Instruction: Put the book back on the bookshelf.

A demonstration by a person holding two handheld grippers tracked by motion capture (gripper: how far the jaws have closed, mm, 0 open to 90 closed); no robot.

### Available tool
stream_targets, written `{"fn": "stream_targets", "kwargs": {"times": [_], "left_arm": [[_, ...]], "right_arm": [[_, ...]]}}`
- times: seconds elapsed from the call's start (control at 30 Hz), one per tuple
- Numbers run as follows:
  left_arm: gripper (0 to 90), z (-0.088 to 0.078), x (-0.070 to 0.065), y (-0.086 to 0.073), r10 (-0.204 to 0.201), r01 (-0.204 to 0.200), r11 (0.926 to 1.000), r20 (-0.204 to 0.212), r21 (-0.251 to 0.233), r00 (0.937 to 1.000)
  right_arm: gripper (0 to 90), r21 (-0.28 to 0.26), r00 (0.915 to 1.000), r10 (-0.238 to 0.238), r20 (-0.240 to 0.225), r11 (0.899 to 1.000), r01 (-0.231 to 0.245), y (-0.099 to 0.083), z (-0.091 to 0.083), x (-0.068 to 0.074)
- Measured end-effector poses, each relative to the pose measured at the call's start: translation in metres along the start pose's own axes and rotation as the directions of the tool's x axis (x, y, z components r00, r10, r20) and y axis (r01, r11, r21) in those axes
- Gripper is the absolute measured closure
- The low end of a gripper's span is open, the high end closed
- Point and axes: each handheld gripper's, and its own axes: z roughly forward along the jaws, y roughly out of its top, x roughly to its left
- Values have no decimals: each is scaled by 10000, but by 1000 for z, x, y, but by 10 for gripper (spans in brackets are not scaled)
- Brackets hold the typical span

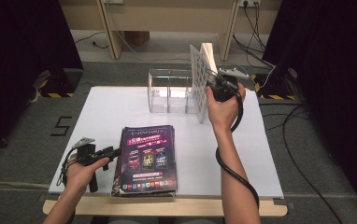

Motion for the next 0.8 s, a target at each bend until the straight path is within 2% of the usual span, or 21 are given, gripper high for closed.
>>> {"fn": "stream_targets", "kwargs": {"times": [0.27, 0.47, 0.8], "left_arm": [[519, 0, 1, 0, -25, 25, 10000, -14, 39, 10000], [519, 0, -1, -1, -16, 16, 10000, -6, 43, 10000], [517, 2, -1, -2, -8, 8, 9999, 13, 102, 10000]], "right_arm": [[626, 40, 10000, -20, -87, 10000, 20, -5, -4, 0], [626, 46, 9997, -212, -145, 9998, 213, -10, -9, 1], [623, 373, 9994, -131, -332, 9992, 143, -20, -17, -1]]}}
